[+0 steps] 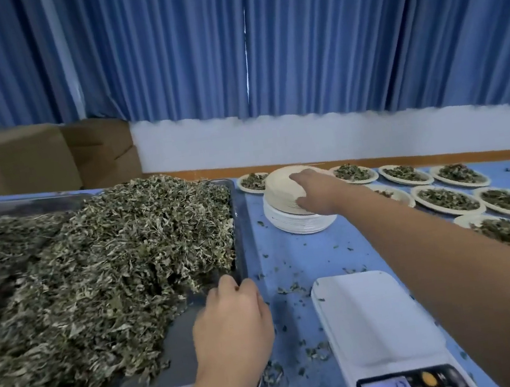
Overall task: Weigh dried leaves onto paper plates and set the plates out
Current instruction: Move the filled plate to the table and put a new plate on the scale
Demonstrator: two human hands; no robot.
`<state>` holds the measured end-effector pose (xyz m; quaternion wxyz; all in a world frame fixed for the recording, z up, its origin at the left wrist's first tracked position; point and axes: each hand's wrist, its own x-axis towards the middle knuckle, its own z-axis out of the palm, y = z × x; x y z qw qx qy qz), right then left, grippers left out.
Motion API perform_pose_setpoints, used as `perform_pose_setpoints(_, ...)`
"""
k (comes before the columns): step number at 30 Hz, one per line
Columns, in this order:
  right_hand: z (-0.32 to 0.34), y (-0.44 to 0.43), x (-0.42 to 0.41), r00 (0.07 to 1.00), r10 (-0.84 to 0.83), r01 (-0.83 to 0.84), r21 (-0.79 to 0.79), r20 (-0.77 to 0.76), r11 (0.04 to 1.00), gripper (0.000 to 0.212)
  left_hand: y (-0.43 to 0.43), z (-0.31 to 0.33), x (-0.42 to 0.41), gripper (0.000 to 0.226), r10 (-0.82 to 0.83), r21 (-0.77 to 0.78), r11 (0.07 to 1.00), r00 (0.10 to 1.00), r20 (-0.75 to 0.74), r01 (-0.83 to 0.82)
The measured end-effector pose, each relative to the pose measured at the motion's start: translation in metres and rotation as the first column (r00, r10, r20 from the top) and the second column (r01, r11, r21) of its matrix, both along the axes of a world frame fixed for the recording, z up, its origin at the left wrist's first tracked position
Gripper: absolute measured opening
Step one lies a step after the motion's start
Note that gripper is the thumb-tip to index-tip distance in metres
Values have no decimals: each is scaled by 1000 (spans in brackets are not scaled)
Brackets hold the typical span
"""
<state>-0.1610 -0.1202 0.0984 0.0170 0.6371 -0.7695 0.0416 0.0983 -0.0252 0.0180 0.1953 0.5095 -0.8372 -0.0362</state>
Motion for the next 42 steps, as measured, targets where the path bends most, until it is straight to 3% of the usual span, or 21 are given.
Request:
perform_pose_setpoints(2,-5,-11,0,998,-62,64,92,-24,994,51,-2,-1,0,25,-13,25,1000,1000,-3,13)
perform_pose_setpoints(5,-6,-19,2,995,-90,91,55,-32,994,24,-4,-2,0,24,-22,37,999,1000,-5,22)
perform_pose_setpoints(8,-5,-21,5,995,-95,95,2,-33,995,26,-8,-5,2,21,-16,59,998,999,-32,18)
perform_pose_setpoints(15,-2,-22,-4,979,-112,125,-67,169,990,25,-10,-9,3,21,-18,64,998,998,-54,22)
perform_pose_setpoints(21,5,-25,-8,960,-151,183,-119,237,976,17,-11,-10,4,20,-25,82,996,997,-79,32)
perform_pose_setpoints(34,31,-21,5,986,-152,152,7,75,988,19,-11,-9,5,21,-30,109,993,994,-109,42)
perform_pose_setpoints(39,37,-23,6,992,-124,124,-26,-9,992,22,-13,-11,4,21,-27,109,993,993,-111,39)
perform_pose_setpoints(42,35,-19,6,995,-99,101,-115,19,988,18,-13,-11,4,20,-27,112,993,994,-108,39)
